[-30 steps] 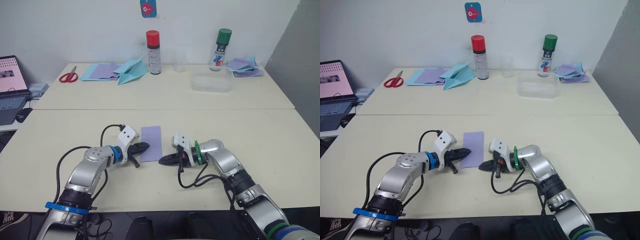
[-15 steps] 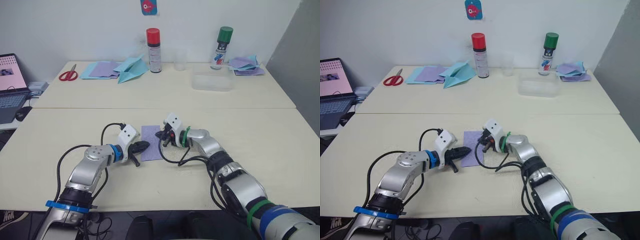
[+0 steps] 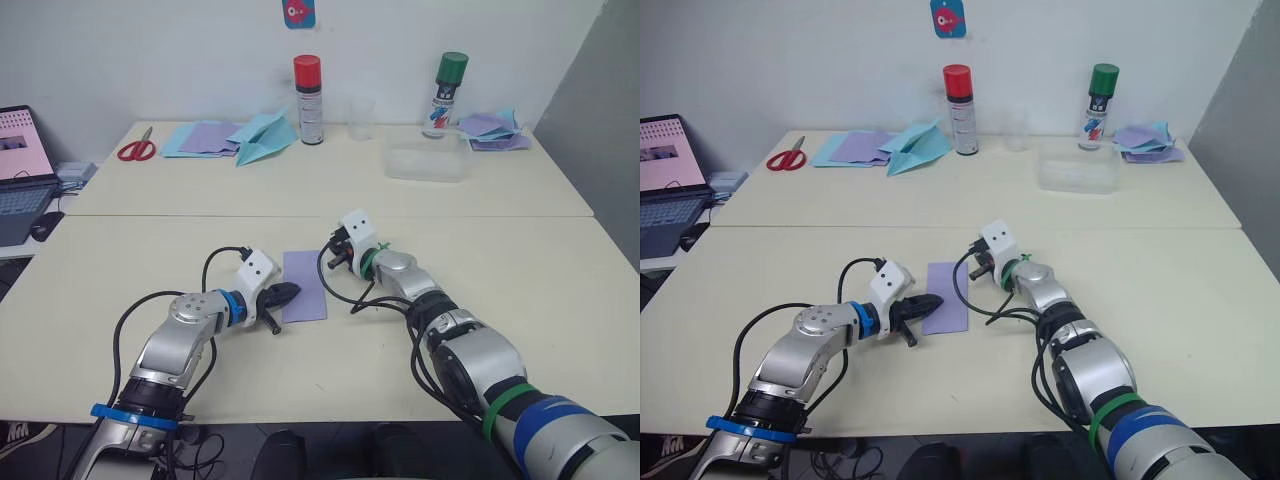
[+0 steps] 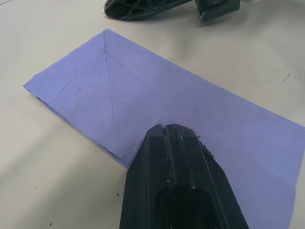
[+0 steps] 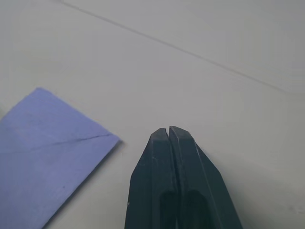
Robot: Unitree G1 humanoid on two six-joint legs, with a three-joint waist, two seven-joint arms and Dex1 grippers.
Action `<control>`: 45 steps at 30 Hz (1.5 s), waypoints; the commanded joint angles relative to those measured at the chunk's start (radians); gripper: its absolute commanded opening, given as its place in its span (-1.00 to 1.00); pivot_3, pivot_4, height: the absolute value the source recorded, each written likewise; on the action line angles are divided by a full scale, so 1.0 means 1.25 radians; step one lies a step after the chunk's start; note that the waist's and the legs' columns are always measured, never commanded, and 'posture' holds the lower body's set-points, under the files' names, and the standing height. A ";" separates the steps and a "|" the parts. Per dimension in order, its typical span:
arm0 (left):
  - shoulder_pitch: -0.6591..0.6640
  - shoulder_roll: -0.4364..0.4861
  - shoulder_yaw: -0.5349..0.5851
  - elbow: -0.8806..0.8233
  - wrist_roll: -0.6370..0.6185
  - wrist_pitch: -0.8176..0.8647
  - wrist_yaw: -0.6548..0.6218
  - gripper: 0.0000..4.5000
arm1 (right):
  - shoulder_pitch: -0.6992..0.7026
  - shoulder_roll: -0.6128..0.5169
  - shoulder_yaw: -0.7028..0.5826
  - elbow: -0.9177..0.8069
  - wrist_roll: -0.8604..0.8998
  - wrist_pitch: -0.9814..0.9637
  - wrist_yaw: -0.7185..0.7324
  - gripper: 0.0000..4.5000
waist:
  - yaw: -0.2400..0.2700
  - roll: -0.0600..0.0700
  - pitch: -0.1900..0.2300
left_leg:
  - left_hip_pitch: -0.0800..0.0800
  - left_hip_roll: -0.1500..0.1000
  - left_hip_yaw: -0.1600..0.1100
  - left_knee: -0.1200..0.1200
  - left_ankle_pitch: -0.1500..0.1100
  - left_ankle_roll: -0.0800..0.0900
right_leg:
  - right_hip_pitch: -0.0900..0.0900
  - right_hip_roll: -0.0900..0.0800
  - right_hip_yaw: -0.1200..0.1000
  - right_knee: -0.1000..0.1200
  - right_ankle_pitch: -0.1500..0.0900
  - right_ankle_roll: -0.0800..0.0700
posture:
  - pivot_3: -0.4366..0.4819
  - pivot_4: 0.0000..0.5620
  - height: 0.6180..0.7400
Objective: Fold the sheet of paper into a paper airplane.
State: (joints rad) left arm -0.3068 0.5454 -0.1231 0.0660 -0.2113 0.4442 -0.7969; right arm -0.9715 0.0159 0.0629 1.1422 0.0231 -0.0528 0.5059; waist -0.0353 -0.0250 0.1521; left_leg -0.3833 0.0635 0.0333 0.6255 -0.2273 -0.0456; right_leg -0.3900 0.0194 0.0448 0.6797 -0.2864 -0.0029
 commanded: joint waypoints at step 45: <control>0.072 0.064 0.208 -0.128 -0.165 0.055 -0.039 -1.00 | 0.286 -0.154 0.161 -0.827 0.088 0.431 0.275 -0.08 | 0.002 -0.005 0.008 | -0.027 -0.001 -0.001 0.001 0.000 0.000 | -0.024 -0.001 -0.002 0.000 0.002 -0.001 | -0.05 -0.47 1.00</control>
State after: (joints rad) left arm -0.2145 0.6284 0.1414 -0.0811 -0.4181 0.5336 -0.8406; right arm -0.6155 -0.1762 0.2727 0.1582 0.1083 0.4838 0.8456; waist -0.0325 -0.0313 0.1625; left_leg -0.4168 0.0627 0.0316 0.6272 -0.2273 -0.0460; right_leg -0.4205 0.0178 0.0414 0.6799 -0.2842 -0.0039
